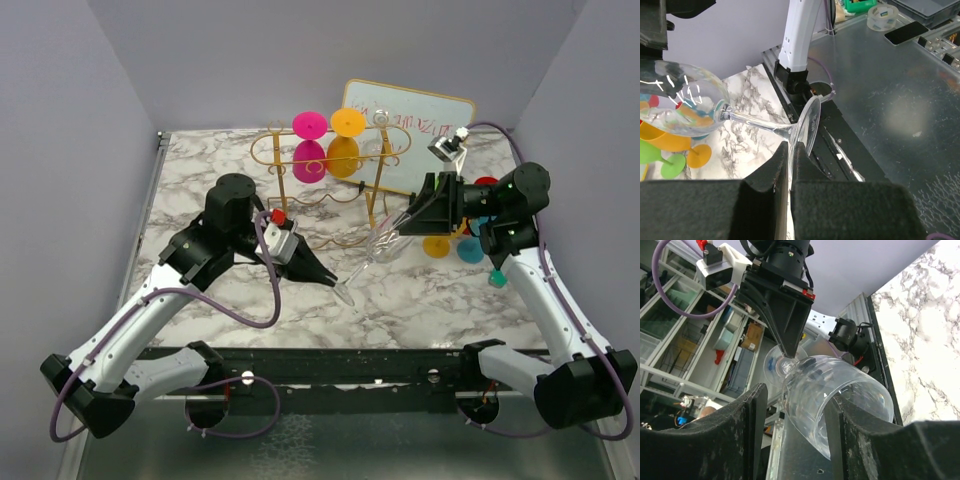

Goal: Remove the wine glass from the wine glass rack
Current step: Place the wine glass at the center of the board.

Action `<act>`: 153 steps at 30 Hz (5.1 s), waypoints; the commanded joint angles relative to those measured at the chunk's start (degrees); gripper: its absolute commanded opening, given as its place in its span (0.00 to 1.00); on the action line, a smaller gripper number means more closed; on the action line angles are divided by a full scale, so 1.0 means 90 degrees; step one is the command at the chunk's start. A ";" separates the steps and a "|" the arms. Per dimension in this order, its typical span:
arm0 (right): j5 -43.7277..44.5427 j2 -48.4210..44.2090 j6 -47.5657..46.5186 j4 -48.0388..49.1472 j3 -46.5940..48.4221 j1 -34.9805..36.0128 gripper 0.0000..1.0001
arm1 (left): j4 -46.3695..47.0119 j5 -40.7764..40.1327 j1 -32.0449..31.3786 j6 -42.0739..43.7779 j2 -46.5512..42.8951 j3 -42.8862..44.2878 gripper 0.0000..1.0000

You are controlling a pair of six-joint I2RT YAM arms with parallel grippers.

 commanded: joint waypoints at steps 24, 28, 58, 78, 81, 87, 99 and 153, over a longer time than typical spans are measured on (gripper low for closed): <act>0.0399 -0.0047 -0.1247 -0.2334 0.0723 0.0323 0.00 | 0.0192 -0.0898 0.0534 0.0060 0.0323 -0.0037 0.33; 0.0588 0.0001 -0.1652 -0.2760 0.0796 0.0323 0.00 | 0.0221 -0.1016 0.0539 -0.0057 0.0186 -0.0150 0.49; 0.6058 0.0416 -0.6466 -0.9546 0.2341 0.0323 0.00 | 0.1306 -0.4602 0.0539 -0.3006 -0.0622 -0.0036 0.99; 0.8710 0.0351 -0.6400 -0.9861 0.2430 0.1212 0.00 | 0.0472 -0.6241 0.0539 -0.3817 -0.0565 0.0750 0.99; 0.9156 0.0558 -0.6232 -0.9998 0.2380 0.1712 0.00 | 0.0494 -0.6536 0.0544 -0.3843 -0.0600 0.0756 0.99; 0.9315 0.0678 -0.5812 -0.9383 0.2186 0.2855 0.00 | 0.0458 -0.7168 0.0540 -0.4010 -0.0651 0.0773 0.99; 1.0584 0.1543 -0.5800 -0.8492 0.2341 0.5028 0.00 | -0.0739 -0.9975 0.0540 -0.4093 -0.0485 0.1256 0.99; 1.0057 0.2181 -0.5988 -0.7319 0.3009 0.5508 0.51 | -0.0996 -0.9583 0.1728 -0.4253 -0.0570 0.1378 0.99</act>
